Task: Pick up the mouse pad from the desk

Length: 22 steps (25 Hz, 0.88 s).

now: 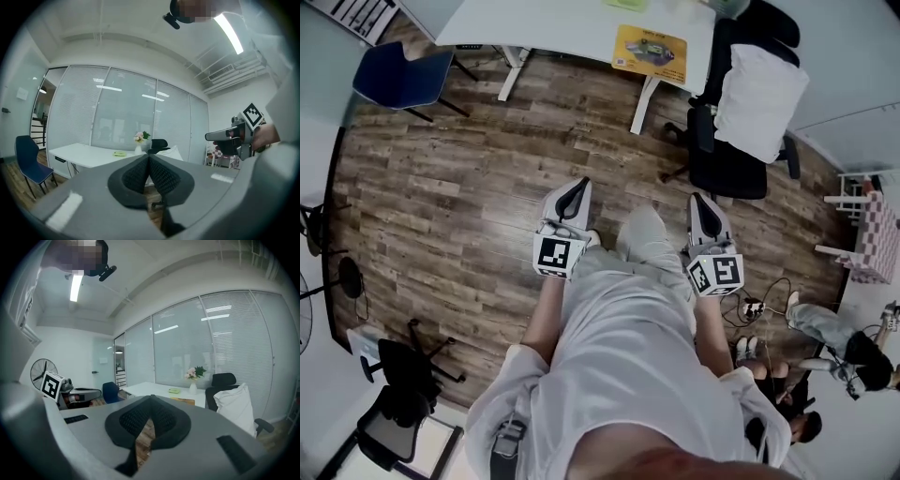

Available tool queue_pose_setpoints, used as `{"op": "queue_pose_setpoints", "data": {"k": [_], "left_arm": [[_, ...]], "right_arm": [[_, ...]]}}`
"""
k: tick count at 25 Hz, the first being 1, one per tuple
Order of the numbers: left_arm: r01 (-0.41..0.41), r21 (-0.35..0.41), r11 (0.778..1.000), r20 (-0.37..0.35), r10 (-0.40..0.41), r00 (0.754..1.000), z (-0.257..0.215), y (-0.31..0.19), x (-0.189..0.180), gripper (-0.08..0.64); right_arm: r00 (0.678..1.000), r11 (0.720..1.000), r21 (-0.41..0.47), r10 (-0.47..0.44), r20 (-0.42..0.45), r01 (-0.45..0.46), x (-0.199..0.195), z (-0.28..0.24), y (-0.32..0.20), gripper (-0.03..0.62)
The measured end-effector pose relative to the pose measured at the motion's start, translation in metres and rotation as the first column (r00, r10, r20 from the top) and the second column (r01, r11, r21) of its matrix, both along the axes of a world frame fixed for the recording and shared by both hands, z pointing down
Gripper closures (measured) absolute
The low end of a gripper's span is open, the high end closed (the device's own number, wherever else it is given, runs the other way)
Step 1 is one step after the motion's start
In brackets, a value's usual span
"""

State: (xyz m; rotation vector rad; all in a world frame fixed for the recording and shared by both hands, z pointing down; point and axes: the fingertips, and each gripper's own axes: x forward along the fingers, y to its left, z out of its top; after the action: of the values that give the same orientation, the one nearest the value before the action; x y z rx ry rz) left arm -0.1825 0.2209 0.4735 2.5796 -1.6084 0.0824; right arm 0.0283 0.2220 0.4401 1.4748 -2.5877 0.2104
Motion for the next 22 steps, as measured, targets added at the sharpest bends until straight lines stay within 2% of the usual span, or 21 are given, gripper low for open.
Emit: {"op": "queue_pose_setpoints", "data": {"k": [8, 13, 17, 22], "left_arm": [[-0.007, -0.010, 1.000, -0.002, 0.006, 1.000, 0.007, -0.062, 0.008, 0.566], [0.069, -0.073, 0.995, 0.060, -0.064, 0.996, 0.025, -0.135, 0.006, 0.566], [0.104, -0.075, 0.992, 0.109, -0.096, 0.989, 0.033, -0.206, 0.022, 0.565], [0.140, -0.094, 0.986, 0.187, -0.120, 0.975, 0.042, -0.275, 0.044, 0.565]], "right_arm": [[1.000, 1.000, -0.025, -0.015, 0.014, 0.015, 0.000, 0.016, -0.069, 0.594], [0.997, 0.999, -0.024, -0.038, 0.067, 0.040, 0.007, 0.027, -0.145, 0.594], [0.994, 0.998, -0.044, -0.031, 0.106, 0.036, 0.036, 0.039, -0.215, 0.594], [0.993, 0.998, -0.036, -0.040, 0.115, 0.044, 0.067, 0.038, -0.288, 0.594]]}}
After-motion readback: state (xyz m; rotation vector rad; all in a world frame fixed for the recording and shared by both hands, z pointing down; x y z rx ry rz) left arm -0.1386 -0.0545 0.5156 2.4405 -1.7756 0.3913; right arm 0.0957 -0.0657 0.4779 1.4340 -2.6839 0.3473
